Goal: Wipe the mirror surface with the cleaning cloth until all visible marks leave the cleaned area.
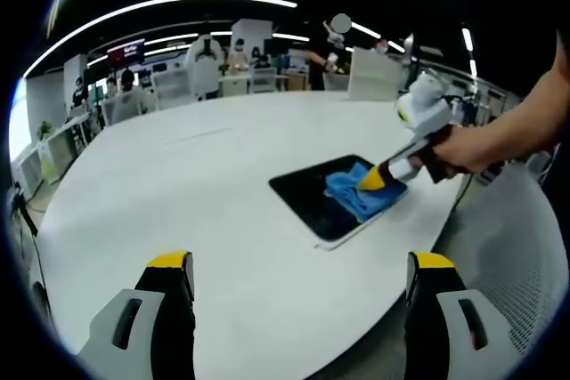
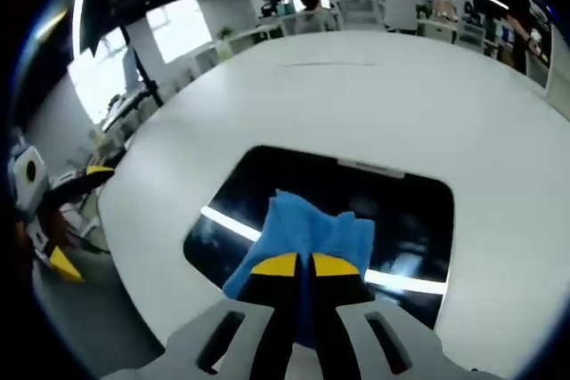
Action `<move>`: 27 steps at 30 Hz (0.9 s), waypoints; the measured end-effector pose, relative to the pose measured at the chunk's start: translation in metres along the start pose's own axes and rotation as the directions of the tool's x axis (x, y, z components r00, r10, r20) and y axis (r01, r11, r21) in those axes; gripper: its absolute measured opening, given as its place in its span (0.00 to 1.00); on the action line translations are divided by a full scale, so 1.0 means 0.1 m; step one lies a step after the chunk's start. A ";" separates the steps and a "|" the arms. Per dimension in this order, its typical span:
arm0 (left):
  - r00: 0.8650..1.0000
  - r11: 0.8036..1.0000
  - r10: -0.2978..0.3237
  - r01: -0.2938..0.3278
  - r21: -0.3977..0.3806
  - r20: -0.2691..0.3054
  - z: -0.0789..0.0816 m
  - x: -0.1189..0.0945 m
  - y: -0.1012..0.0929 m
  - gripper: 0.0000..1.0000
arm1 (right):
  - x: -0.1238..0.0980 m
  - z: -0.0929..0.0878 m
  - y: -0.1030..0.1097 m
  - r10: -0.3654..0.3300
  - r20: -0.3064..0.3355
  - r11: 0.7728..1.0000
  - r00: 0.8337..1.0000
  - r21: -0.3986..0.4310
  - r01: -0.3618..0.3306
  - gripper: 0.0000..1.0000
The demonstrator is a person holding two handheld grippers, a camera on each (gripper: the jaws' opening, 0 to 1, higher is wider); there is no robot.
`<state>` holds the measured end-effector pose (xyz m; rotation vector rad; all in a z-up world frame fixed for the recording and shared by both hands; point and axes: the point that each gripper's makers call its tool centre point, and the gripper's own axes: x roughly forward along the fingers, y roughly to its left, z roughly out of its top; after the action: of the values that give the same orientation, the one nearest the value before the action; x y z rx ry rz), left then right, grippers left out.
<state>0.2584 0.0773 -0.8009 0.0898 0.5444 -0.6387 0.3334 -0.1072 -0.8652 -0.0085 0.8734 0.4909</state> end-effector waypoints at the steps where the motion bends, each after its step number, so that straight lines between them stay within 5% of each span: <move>1: 1.000 1.000 -0.001 0.001 0.000 -0.001 0.00 0.00 0.00 0.99 | 0.00 0.00 0.01 0.001 0.000 1.000 1.000 0.001 -0.001 0.00; 27: 1.000 1.000 -0.003 0.004 0.007 -0.013 -0.01 0.00 -0.02 0.99 | 0.15 0.07 0.35 0.043 -0.012 0.999 0.999 -0.005 -0.043 0.00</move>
<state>0.2564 0.0759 -0.8020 0.0994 0.5546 -0.6438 0.3321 -0.0687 -0.8652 0.0022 0.8849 0.5338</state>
